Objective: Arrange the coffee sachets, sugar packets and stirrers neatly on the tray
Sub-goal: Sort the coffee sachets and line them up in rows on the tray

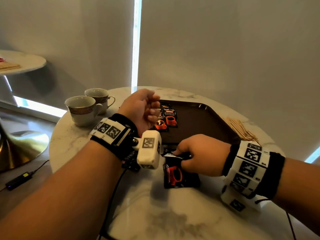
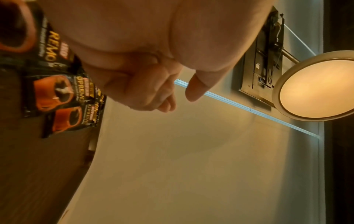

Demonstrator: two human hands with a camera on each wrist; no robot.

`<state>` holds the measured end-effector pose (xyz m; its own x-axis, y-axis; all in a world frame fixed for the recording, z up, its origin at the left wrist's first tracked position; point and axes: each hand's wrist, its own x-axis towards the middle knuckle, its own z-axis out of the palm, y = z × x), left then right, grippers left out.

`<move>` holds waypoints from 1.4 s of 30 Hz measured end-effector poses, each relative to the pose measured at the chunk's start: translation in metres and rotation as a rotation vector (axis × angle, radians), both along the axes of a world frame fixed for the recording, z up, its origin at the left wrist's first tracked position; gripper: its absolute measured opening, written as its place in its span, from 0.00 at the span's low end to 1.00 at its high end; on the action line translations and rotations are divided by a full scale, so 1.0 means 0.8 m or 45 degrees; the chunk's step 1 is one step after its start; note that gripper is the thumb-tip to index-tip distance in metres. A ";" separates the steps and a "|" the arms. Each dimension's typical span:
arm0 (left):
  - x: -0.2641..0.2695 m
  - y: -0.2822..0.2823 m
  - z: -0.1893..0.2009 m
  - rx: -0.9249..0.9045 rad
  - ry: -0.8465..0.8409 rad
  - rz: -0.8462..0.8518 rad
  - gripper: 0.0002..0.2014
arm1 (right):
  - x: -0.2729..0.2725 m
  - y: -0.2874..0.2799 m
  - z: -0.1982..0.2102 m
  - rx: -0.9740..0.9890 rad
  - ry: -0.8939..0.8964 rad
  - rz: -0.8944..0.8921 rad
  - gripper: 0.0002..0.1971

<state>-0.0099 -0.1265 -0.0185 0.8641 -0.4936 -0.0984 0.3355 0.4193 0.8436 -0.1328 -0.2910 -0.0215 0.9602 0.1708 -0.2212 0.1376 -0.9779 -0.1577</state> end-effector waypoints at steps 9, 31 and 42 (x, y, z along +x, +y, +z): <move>-0.004 0.015 -0.009 0.126 0.036 -0.146 0.09 | -0.006 -0.017 0.024 0.315 -0.282 -0.137 0.07; -0.027 -0.011 -0.020 0.142 0.001 -0.354 0.23 | 0.012 0.017 0.023 0.589 -0.384 -0.094 0.11; -0.017 0.003 -0.012 0.131 0.124 -0.039 0.17 | 0.002 0.021 -0.005 0.020 0.230 -0.252 0.41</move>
<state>-0.0236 -0.1243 -0.0281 0.8326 -0.5026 -0.2326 0.4293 0.3204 0.8444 -0.1309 -0.2738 -0.0258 0.9205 -0.0115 -0.3907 -0.0876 -0.9802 -0.1776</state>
